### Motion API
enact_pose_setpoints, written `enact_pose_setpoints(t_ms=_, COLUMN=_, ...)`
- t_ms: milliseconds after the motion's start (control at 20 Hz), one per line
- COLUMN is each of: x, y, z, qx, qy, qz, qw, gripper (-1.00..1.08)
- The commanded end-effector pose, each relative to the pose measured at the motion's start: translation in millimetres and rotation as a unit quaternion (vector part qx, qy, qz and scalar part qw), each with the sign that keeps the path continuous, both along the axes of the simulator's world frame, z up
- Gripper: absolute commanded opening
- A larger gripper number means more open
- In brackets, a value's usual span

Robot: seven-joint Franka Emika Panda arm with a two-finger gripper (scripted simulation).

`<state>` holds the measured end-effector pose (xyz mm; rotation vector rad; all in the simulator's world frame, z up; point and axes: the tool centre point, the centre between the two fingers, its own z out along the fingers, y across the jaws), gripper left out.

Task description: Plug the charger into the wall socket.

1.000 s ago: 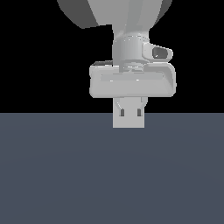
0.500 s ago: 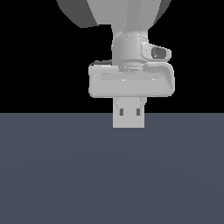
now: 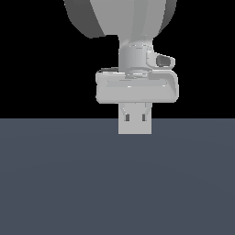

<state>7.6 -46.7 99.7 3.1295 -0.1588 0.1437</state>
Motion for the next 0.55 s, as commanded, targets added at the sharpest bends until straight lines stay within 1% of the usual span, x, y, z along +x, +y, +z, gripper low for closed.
enact_pose_setpoints(t_ms=0, x=9, y=-1, z=0, qx=0.000, qy=0.000, qz=0.000, qw=1.0000, gripper=-1.00)
enact_pose_setpoints(t_ms=250, x=22, y=-2, z=0, qx=0.000, qy=0.000, qz=0.000, qw=1.0000, gripper=-1.00)
enact_pose_setpoints(t_ms=500, x=26, y=-2, z=0, qx=0.000, qy=0.000, qz=0.000, qw=1.0000, gripper=-1.00)
